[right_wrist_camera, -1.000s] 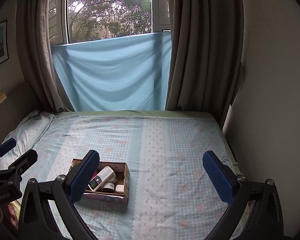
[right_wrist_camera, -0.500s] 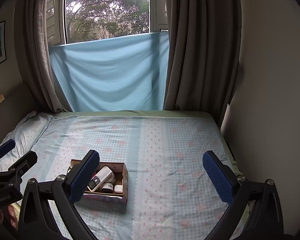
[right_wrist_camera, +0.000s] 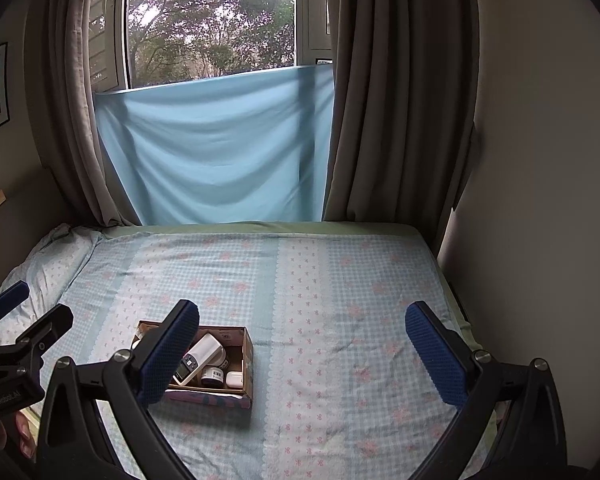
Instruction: Organize rigid objects
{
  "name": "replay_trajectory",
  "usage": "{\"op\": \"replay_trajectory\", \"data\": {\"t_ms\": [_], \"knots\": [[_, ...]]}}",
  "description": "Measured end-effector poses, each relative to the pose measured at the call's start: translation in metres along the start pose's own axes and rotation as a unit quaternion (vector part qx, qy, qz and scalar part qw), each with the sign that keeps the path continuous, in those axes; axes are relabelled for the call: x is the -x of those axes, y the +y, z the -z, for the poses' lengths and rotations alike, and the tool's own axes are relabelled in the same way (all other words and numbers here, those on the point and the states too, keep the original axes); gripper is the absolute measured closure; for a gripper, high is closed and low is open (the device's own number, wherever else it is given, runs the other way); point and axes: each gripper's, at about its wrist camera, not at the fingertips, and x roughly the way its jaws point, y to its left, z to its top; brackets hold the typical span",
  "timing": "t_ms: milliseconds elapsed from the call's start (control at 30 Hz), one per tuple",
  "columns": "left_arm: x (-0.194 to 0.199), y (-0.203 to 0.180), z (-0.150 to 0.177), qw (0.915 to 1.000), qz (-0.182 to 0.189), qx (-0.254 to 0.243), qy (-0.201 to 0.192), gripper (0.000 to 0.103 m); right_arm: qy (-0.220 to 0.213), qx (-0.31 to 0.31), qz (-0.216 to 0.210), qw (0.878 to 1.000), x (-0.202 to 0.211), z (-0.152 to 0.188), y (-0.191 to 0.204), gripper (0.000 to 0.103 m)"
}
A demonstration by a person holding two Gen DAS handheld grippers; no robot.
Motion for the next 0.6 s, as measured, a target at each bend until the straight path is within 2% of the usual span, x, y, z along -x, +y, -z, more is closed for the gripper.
{"op": "replay_trajectory", "data": {"t_ms": [300,467,600], "knots": [[0.003,0.004,-0.002,1.0000,-0.006,0.002,-0.007,0.000,0.000,0.002,0.003,1.000,-0.001,0.000,0.001,0.000],[0.009,0.003,-0.003,0.9988,-0.044,-0.007,-0.021,0.000,0.000,0.003,0.003,1.000,-0.002,0.000,0.000,0.000],[0.013,0.002,-0.002,0.9983,-0.045,-0.013,-0.035,0.000,0.000,0.003,0.003,1.000,-0.002,-0.001,0.000,0.000]]}}
